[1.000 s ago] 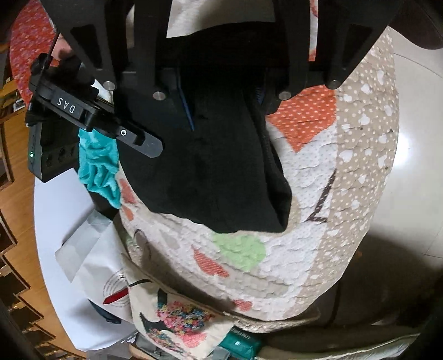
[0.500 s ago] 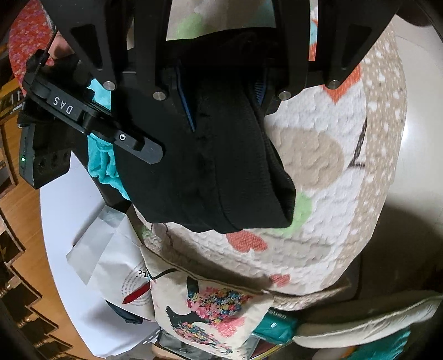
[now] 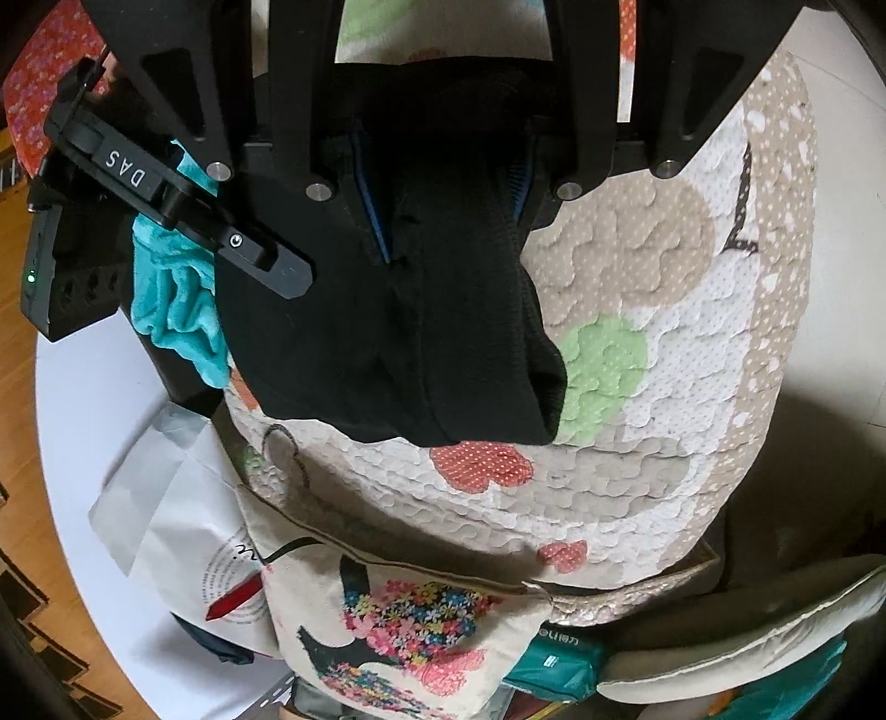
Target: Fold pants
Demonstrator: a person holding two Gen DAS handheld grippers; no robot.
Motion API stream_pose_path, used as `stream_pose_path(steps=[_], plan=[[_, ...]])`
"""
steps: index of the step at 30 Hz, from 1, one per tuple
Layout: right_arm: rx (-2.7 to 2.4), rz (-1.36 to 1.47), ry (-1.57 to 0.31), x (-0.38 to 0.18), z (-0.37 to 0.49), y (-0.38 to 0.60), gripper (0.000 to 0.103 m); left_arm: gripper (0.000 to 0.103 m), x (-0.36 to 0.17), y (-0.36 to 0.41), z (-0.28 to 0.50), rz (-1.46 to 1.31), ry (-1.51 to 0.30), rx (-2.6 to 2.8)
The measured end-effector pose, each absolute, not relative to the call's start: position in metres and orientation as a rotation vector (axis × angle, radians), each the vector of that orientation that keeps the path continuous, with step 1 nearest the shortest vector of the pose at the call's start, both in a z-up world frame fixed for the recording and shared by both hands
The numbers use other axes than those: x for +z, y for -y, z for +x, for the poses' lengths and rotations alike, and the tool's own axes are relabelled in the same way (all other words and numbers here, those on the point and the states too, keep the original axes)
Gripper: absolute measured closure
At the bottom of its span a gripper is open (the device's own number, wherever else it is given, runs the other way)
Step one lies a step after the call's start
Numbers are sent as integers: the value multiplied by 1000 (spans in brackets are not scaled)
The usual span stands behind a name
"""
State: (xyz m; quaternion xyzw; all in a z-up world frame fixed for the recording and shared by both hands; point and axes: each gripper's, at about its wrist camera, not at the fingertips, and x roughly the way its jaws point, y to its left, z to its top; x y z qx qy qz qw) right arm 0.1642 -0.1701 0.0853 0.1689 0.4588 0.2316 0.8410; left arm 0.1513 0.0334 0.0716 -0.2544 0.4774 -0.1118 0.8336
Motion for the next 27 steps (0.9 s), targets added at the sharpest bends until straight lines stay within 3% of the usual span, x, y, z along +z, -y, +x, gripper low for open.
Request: stream_pose_path(steps=[7,9,10,12,15,27], plan=[[461,341,-986,69,181,172,62,65,52,-35,168,-532,-1036,-186],[432,338,-997,61,185,174,59,64,40,-43,173,-527,-1055,-125],[420,345,-1000,57,185,176,58,58,36,-46,173,-536,-1063,-107],[373,346,-1003,51,185,180,47,49,24,-57,173,-596,-1074,-99],[329,344,-999,46,185,188,35,48,19,-62,172,-627,-1078,-103],[334,429,-960,64,168,200,28,48,52,-80,187,-649,-1002,-46]])
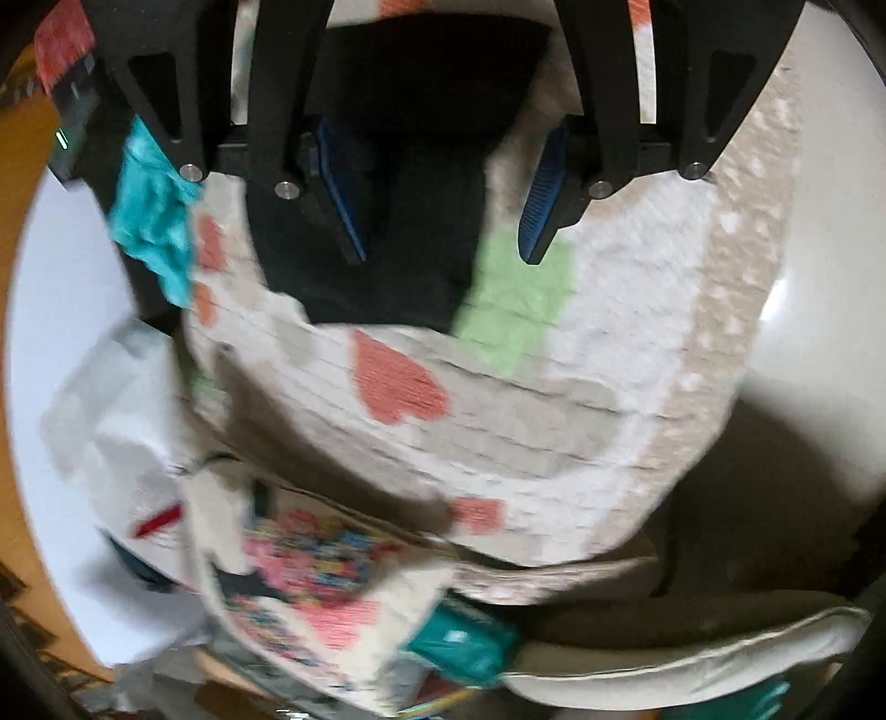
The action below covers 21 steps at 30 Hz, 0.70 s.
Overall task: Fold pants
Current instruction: 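Lay the folded pants flat and open the left gripper, withdrawing both tools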
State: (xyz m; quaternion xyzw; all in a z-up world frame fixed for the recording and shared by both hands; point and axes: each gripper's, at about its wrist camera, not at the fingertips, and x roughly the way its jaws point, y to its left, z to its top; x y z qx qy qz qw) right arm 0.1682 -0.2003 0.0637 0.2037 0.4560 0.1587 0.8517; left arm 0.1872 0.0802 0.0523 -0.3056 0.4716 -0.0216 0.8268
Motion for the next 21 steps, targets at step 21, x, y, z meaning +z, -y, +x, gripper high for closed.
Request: stream_pose_path(steps=[21], plan=[[265,471,-960,69,139,213,28,48,30,-98,164,-545,-1133,65]])
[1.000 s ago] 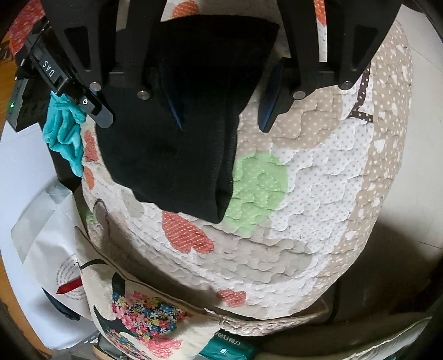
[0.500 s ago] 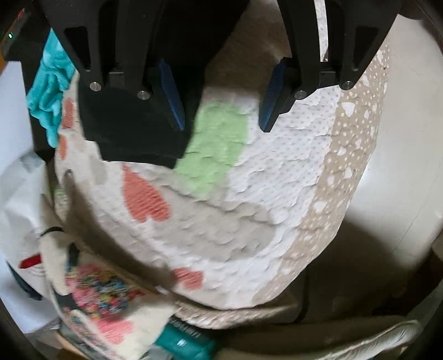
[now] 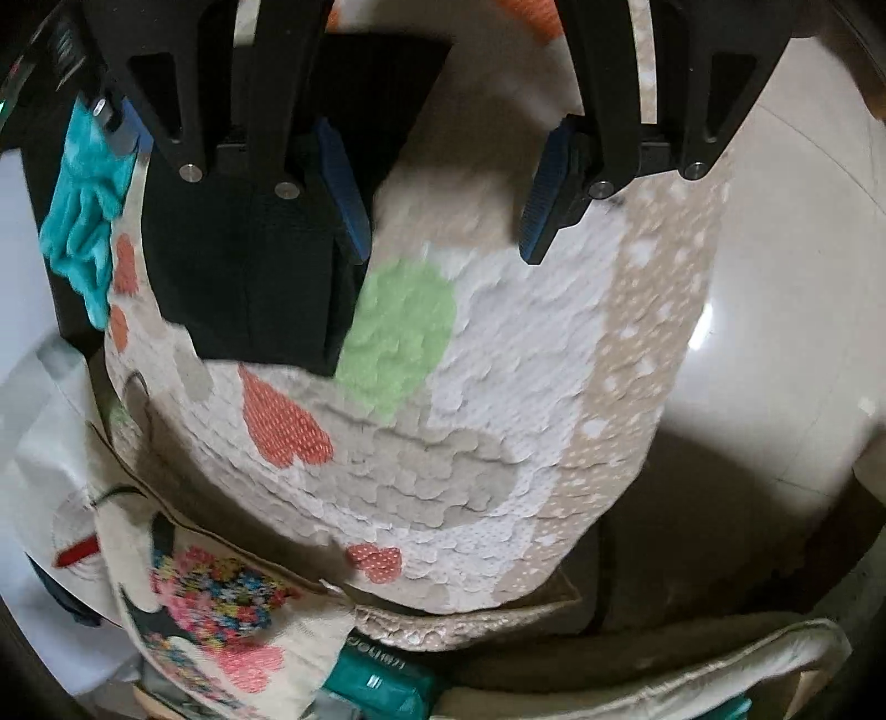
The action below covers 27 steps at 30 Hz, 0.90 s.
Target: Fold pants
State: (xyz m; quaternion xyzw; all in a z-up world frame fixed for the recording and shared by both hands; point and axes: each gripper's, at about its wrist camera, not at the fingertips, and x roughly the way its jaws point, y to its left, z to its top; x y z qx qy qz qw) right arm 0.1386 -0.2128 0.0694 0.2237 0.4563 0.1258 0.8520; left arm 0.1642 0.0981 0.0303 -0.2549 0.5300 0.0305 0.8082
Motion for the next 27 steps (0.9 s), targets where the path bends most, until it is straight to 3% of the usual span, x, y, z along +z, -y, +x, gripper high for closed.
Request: stream_pose_path(steps=[8,16,23,27], plan=[[258,470,-945,86,87,209,24,48,50,-89,88,-485,-1042,42],[203,452,-1033,54,33,210,24,47,85,-54,20,-346,-881,64],[198,378,-1001,53,1,196,24,15,123,-33,-38,-191,-657,202],[197,313,-960,61,-11,188,24,6,145,-34,-69,-181,-509,260]])
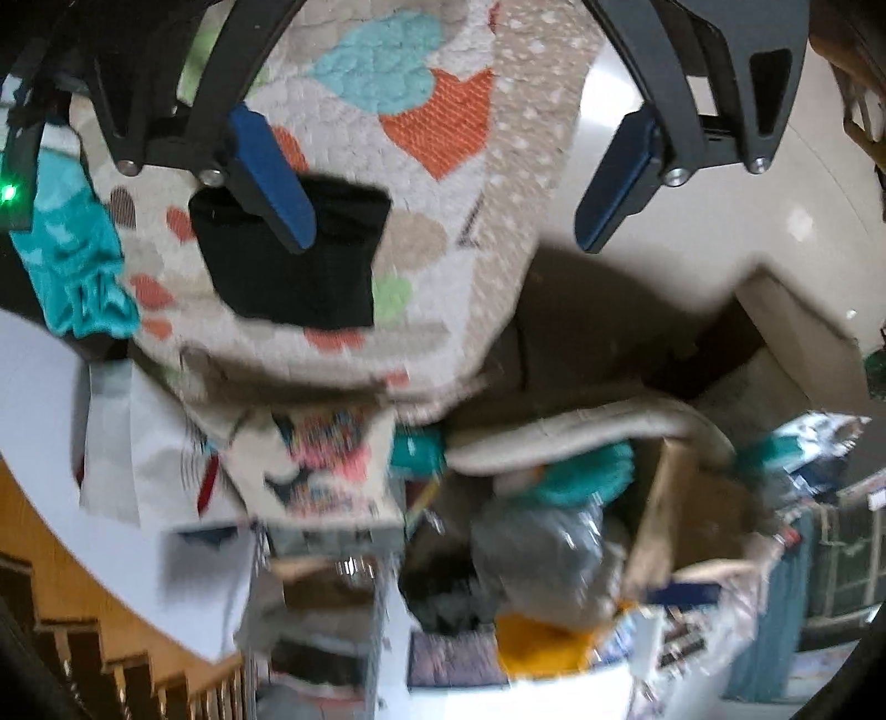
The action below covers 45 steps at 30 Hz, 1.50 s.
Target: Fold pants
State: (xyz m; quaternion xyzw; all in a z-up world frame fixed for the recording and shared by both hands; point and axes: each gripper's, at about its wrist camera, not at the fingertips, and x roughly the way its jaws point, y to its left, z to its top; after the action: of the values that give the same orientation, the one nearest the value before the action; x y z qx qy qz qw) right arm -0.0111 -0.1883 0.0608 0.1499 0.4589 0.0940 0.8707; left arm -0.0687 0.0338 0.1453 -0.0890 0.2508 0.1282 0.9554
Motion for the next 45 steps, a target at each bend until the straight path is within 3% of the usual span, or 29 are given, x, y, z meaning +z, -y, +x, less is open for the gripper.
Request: stream_pose_path(steps=[9,23,45], plan=[[207,266,-932,65,-32,180,24,0,184,-20,-92,-93,-382,225],[193,242,-929,63,-37,179,24,0,148,2,-75,-89,-619,166],[162,141,-969,50,-35,169,23,0,119,4,-59,-103,-765,117]])
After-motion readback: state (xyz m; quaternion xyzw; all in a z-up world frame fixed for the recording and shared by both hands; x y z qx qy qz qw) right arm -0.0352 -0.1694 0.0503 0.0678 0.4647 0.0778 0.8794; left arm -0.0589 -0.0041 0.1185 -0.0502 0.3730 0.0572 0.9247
